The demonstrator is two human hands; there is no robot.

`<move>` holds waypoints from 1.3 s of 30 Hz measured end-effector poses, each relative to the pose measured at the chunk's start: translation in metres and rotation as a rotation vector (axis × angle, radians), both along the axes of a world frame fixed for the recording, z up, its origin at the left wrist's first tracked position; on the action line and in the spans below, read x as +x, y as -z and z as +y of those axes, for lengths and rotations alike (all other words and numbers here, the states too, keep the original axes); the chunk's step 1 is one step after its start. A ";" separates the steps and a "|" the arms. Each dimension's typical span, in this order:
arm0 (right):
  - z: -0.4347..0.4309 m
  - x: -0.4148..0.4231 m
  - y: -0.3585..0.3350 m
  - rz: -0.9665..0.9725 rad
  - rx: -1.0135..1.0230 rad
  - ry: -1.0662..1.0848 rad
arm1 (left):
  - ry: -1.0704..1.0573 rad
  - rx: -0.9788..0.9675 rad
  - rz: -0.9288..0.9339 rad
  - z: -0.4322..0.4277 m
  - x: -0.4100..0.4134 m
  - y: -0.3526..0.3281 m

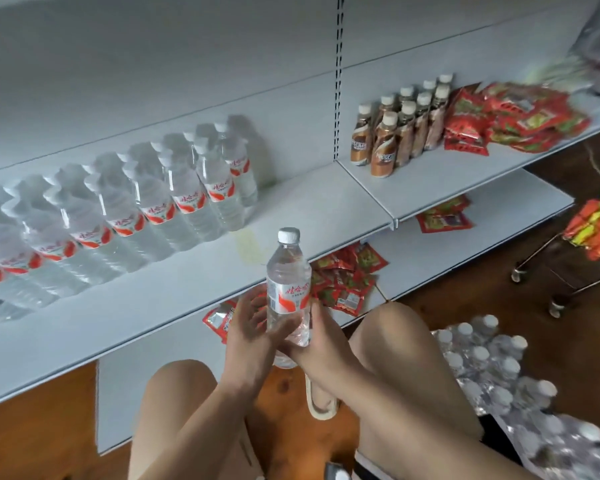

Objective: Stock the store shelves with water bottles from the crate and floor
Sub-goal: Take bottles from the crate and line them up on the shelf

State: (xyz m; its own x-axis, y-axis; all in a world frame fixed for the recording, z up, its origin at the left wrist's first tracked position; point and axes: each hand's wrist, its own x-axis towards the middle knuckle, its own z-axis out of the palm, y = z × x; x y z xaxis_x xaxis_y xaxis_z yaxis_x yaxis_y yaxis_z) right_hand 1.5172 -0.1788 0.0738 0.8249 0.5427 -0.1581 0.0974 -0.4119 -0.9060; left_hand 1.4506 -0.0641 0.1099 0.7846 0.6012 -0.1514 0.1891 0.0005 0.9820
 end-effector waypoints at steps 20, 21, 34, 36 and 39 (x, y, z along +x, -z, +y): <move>0.179 0.208 0.003 -0.352 -0.050 -0.020 | 0.115 1.087 0.618 0.178 0.033 0.106; 0.188 0.213 0.004 -0.351 -0.058 -0.027 | 0.115 1.091 0.621 0.179 0.033 0.107; 0.197 0.182 -0.010 -0.159 -0.312 0.038 | 0.141 0.796 0.550 0.175 0.028 0.087; 0.180 0.136 -0.012 -0.242 -0.225 0.101 | -0.054 0.464 0.435 0.159 0.018 0.068; 0.162 0.064 -0.022 -0.311 -0.071 0.044 | -0.409 0.116 0.279 0.126 -0.010 0.040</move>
State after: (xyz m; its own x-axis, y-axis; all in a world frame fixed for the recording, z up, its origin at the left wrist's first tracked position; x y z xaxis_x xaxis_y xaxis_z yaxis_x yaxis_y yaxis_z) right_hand 1.5814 -0.0172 0.0956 0.8623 0.5017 0.0686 0.3452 -0.4834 -0.8045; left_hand 1.4409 0.0620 0.0703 0.4203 0.8762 -0.2360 0.4513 0.0238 0.8921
